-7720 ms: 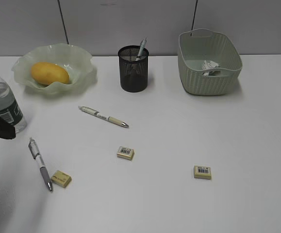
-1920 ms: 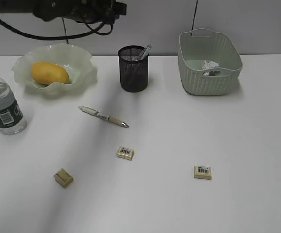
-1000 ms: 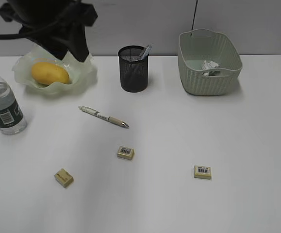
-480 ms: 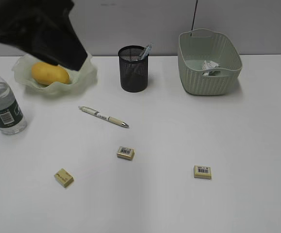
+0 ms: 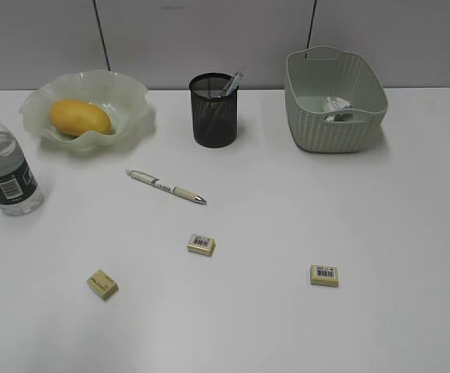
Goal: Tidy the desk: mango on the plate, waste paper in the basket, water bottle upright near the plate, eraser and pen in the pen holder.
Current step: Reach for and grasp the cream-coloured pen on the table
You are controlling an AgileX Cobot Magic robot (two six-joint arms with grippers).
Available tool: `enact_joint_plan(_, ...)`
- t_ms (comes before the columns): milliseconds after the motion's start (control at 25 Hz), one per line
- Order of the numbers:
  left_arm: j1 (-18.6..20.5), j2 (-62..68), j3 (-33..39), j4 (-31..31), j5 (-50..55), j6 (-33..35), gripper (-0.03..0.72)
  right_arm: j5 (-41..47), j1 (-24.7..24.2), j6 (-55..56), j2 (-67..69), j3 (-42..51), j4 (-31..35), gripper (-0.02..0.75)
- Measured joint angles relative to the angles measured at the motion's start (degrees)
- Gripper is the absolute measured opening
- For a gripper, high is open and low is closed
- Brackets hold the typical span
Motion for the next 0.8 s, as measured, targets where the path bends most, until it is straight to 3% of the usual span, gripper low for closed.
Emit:
enact_joint_plan(160,0.0,-10.7,5.5,2.2,1.0,-0.3,0.297,0.0,0.0,0.0,0.0,0.0,0.0,0.550)
enact_joint_plan(400,0.0,-20.9,11.2,3.1,4.1,-3.2,0.381,0.0,0.0,0.0,0.0,0.0,0.1,0.550)
enact_joint_plan(800,-0.1,-31.4,18.9,5.5,3.5,-3.5,0.391,-0.1,0.0,0.0,0.0,0.0,0.1,0.549)
